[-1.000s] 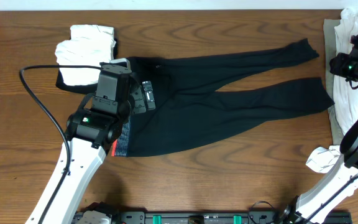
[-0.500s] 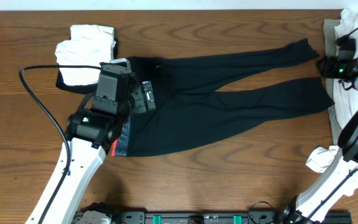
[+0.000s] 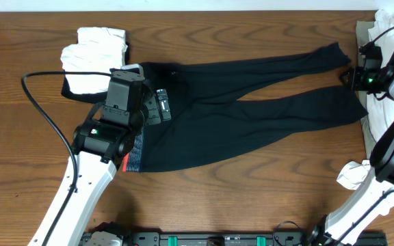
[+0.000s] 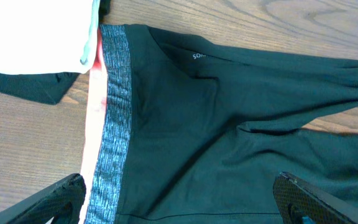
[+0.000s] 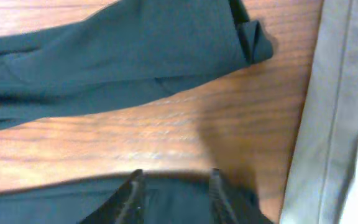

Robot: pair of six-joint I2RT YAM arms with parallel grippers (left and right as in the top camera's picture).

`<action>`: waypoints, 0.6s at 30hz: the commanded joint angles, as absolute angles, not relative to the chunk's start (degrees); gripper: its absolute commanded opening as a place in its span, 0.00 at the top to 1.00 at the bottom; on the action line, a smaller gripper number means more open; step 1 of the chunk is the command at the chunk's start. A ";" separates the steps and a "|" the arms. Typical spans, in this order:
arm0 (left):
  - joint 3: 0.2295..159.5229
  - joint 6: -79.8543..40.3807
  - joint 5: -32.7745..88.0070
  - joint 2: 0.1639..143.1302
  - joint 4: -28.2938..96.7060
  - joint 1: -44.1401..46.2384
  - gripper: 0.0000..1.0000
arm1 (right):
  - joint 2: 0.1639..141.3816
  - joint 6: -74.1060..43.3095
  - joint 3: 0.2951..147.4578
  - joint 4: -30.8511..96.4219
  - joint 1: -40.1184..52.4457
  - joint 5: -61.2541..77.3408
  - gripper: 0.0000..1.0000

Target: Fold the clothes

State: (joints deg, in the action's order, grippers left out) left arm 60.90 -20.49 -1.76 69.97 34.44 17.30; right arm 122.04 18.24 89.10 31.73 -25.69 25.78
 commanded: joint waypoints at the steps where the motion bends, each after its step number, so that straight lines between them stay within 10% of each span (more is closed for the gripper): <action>1: 61.95 -19.53 -2.59 69.65 34.41 17.06 0.02 | 119.09 14.92 89.25 35.48 -25.19 26.59 0.77; 18: 61.95 -19.51 -2.59 69.65 34.41 17.04 0.02 | 119.72 9.89 89.08 46.81 -21.93 12.60 0.95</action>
